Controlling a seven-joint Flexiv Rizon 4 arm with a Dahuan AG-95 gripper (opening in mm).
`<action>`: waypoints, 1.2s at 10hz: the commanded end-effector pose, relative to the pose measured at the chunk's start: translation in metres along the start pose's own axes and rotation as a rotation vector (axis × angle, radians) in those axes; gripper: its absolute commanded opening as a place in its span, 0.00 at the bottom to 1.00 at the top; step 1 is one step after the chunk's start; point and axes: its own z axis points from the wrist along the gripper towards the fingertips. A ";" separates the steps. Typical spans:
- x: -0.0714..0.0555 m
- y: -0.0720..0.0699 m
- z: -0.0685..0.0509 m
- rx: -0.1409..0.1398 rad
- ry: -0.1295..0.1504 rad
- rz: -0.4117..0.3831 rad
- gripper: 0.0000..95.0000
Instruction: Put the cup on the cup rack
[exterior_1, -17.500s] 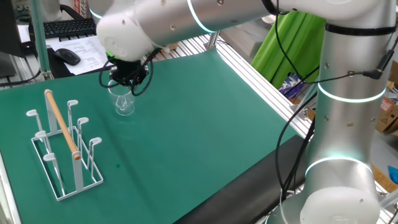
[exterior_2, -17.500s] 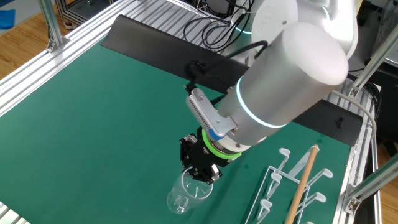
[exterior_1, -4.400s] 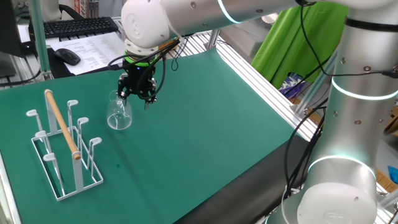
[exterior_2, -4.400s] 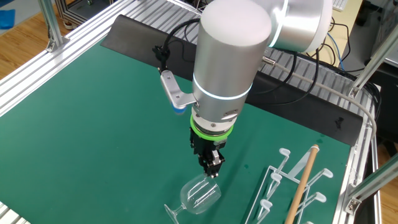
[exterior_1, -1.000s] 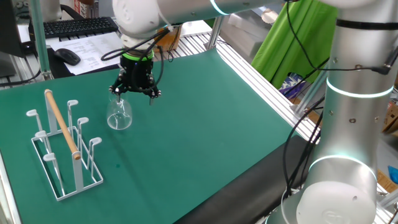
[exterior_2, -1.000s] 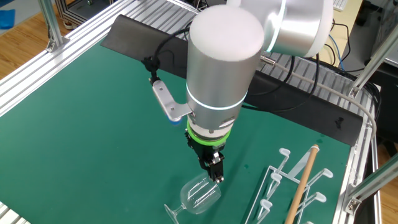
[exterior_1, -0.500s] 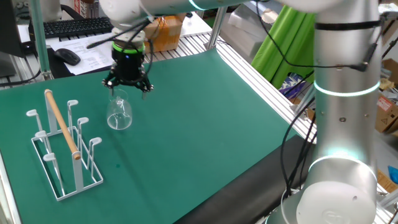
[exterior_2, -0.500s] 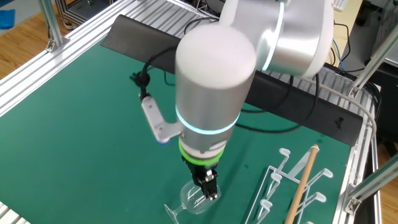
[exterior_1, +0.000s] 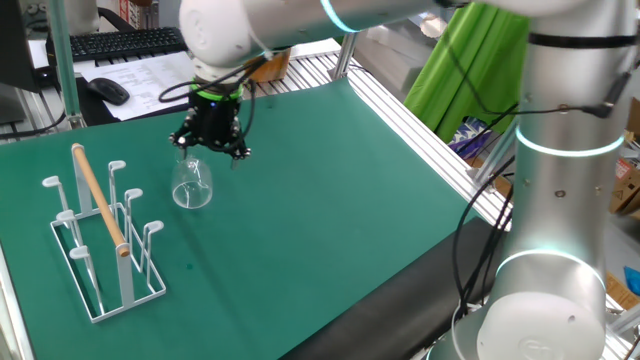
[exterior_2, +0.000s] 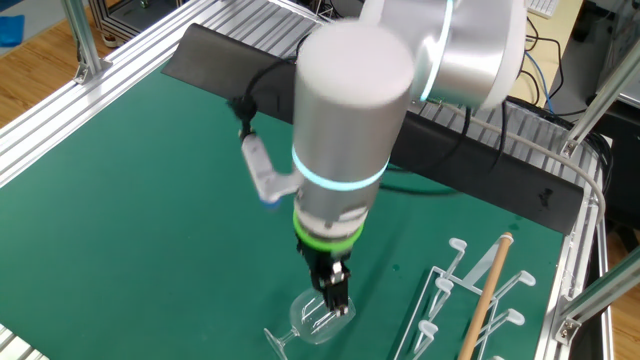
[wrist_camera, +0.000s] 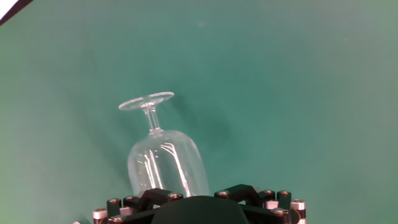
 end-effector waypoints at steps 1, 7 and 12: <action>0.002 -0.003 0.000 -0.007 -0.006 0.005 1.00; 0.002 0.000 0.010 -0.029 -0.014 0.049 1.00; -0.001 0.002 0.018 -0.051 -0.032 0.073 1.00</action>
